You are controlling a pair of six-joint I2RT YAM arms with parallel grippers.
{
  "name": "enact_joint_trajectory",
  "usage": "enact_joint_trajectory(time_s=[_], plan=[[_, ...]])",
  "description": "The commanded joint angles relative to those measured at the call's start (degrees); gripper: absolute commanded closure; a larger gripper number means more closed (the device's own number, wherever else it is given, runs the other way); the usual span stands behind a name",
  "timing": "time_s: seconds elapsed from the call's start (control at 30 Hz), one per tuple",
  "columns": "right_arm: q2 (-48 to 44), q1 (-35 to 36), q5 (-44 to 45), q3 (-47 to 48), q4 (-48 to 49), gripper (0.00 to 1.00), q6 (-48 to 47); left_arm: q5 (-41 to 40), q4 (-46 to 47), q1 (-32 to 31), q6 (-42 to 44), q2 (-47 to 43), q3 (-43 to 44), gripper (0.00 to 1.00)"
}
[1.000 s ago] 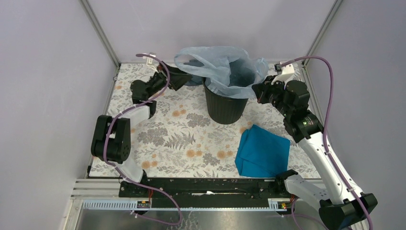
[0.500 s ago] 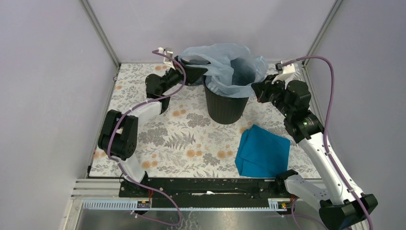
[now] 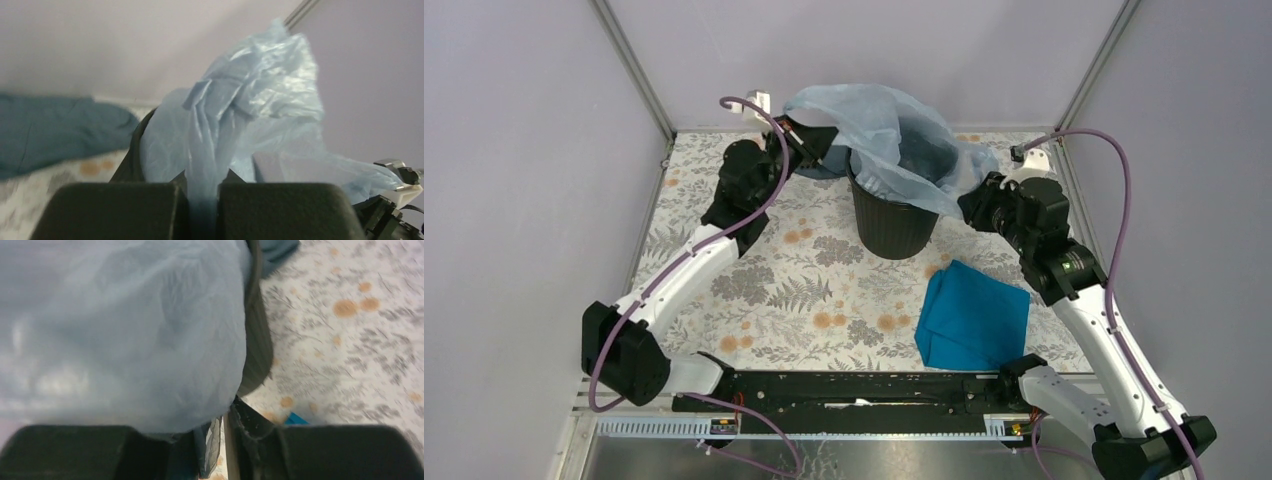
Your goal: Put the trash bags into the trash bin
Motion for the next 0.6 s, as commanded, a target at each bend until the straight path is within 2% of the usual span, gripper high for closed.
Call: enact_joint_trajectory(time_s=[0.0, 0.1, 0.33, 0.43, 0.57], plan=[[4.4, 0.0, 8.5, 4.2, -11.5, 0.73, 6.6, -11.0, -16.4, -1.3, -6.1, -1.3, -2.8, 1.00], [7.5, 0.0, 9.0, 6.0, -15.8, 0.79, 7.4, -10.8, -22.2, -1.4, -5.9, -1.4, -2.4, 1.00], [5.3, 0.0, 11.3, 3.8, -12.8, 0.80, 5.4, -11.1, -23.9, -1.4, -3.6, -5.4, -6.9, 1.00], [5.2, -0.1, 14.6, 4.3, -13.8, 0.87, 4.1, -11.1, -27.2, -1.3, -2.9, -6.3, -7.8, 1.00], [3.9, -0.1, 15.2, 3.6, -13.5, 0.92, 2.9, -11.8, -26.7, -1.2, -1.3, -10.0, -11.2, 1.00]])
